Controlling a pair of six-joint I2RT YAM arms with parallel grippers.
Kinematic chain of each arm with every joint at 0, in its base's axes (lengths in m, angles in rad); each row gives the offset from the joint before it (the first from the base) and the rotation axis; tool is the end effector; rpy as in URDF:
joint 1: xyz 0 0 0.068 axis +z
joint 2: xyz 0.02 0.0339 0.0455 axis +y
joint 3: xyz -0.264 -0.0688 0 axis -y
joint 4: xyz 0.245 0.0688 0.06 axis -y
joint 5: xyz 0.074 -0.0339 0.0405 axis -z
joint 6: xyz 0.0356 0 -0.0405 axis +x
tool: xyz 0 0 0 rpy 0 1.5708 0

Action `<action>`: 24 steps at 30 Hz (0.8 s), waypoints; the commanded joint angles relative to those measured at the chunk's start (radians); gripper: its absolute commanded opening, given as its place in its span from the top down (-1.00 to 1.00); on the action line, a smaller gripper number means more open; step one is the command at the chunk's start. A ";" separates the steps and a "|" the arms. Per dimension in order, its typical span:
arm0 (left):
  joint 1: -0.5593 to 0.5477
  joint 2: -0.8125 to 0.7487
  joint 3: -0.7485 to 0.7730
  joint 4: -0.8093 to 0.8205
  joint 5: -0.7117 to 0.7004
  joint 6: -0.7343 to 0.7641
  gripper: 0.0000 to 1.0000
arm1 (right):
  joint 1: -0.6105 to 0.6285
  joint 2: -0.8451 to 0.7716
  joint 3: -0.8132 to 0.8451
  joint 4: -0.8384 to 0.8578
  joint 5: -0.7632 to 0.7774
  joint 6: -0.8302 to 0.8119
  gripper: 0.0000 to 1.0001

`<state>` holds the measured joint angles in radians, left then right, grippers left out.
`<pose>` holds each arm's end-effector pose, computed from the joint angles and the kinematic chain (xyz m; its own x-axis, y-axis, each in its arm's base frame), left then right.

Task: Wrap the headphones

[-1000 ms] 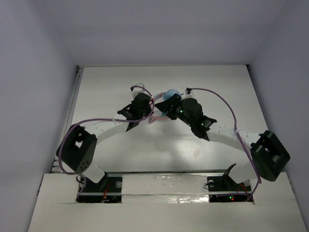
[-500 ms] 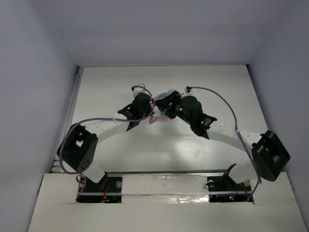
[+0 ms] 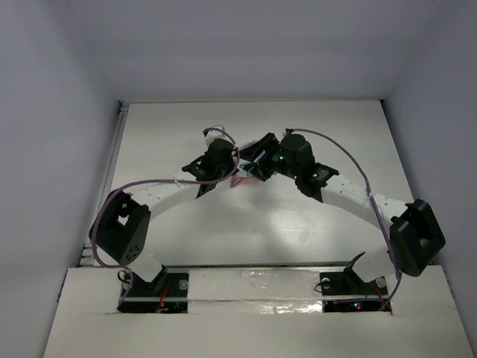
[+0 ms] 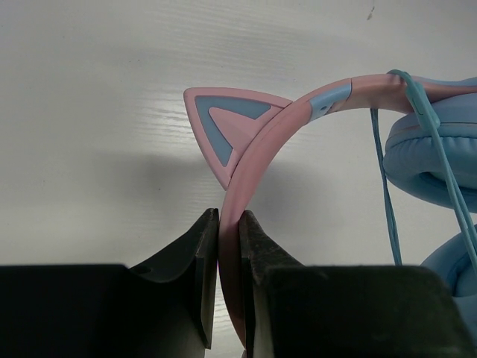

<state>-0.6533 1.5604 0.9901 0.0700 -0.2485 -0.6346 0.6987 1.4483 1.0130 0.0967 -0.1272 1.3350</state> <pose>0.2841 -0.2064 0.2437 -0.5544 -0.2993 -0.7766 0.1106 0.8983 -0.4252 0.2561 0.2211 0.2903 -0.7689 0.6137 -0.1794 0.0768 0.3672 0.9270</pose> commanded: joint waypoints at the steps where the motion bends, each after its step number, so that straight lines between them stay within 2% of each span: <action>1: -0.011 -0.040 -0.007 0.082 -0.011 -0.011 1.00 | -0.025 -0.042 0.096 0.090 -0.098 0.138 -0.31; 4: -0.011 -0.085 -0.056 0.128 0.002 -0.019 1.00 | -0.025 -0.006 0.163 -0.063 0.020 0.086 -0.32; 7: -0.011 -0.088 -0.051 0.113 0.018 -0.014 1.00 | -0.025 -0.012 0.177 -0.064 0.096 0.087 -0.32; 11: -0.011 -0.082 -0.054 0.094 0.026 -0.007 1.00 | -0.034 0.012 0.206 -0.060 0.107 0.128 -0.32; 13: -0.011 -0.071 -0.053 0.096 0.038 -0.004 1.00 | -0.034 0.078 0.245 -0.093 0.107 0.159 -0.34; 16: -0.011 -0.063 -0.041 0.077 0.017 -0.005 1.00 | -0.034 0.107 0.158 0.046 0.020 0.297 -0.31; 18: -0.011 -0.066 -0.050 0.083 -0.009 0.007 1.00 | -0.034 0.084 0.084 0.237 -0.066 0.395 -0.28; 20: -0.011 -0.060 -0.050 0.088 -0.020 0.007 1.00 | -0.034 0.037 0.081 0.171 0.001 0.373 -0.26; 23: -0.011 -0.078 -0.050 0.100 -0.034 0.003 1.00 | -0.044 -0.017 -0.006 0.317 -0.081 0.432 -0.21; 24: -0.011 -0.086 -0.047 0.100 -0.044 0.007 1.00 | -0.044 -0.046 -0.016 0.284 -0.059 0.368 -0.22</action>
<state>-0.6426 1.5227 0.9371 0.0937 -0.3080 -0.6395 0.6621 1.4998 1.0218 0.1818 -0.1581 1.6798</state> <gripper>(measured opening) 0.106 0.610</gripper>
